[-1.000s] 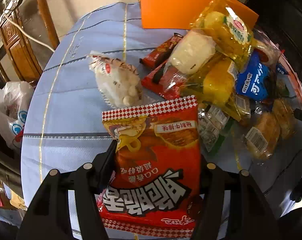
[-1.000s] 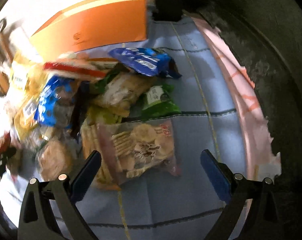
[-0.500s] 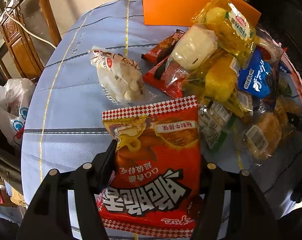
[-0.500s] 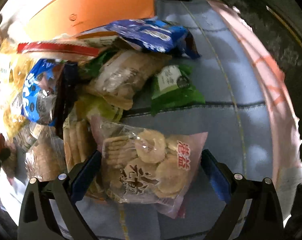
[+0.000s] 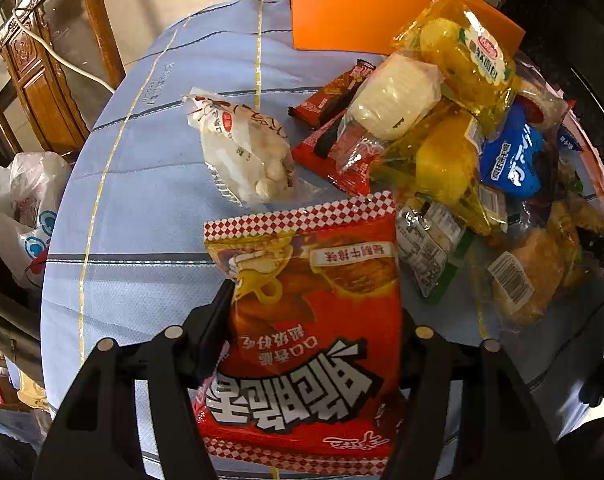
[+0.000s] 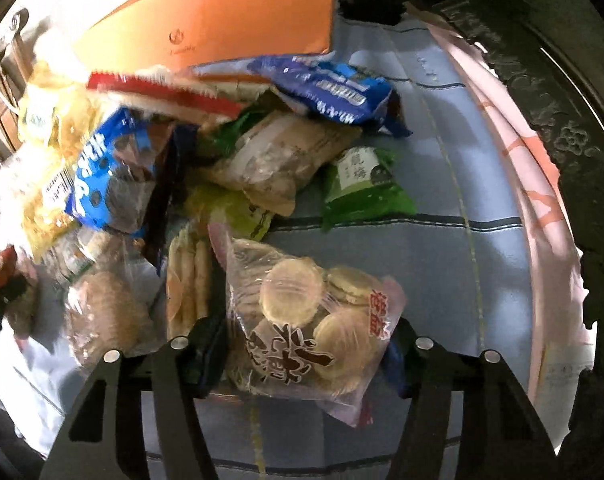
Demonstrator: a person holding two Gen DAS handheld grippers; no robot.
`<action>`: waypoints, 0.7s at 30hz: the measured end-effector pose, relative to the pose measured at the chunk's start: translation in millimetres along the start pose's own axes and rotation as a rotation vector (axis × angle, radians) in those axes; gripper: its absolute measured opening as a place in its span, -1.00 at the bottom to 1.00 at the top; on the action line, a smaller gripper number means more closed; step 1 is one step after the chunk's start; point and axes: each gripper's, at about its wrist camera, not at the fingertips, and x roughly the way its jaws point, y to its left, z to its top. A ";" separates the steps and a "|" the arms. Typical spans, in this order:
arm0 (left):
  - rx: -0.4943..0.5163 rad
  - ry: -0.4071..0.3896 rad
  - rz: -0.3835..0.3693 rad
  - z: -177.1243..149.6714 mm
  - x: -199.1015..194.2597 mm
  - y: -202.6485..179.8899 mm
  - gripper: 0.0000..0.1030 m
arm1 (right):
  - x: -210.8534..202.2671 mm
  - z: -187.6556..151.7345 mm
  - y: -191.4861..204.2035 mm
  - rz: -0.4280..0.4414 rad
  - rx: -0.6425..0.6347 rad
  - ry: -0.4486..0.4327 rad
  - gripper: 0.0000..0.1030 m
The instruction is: Organize snacks
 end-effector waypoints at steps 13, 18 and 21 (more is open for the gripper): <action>-0.004 -0.060 -0.070 -7.2 -18.7 6.9 0.10 | -14.1 5.8 -26.1 0.042 0.011 -0.035 0.21; 0.003 -0.115 -0.084 0.2 -45.8 9.8 0.09 | -28.8 11.2 -27.1 0.067 0.012 -0.072 0.21; 0.017 -0.153 -0.087 9.5 -66.9 6.2 0.09 | -42.6 17.0 -24.6 0.087 0.009 -0.103 0.21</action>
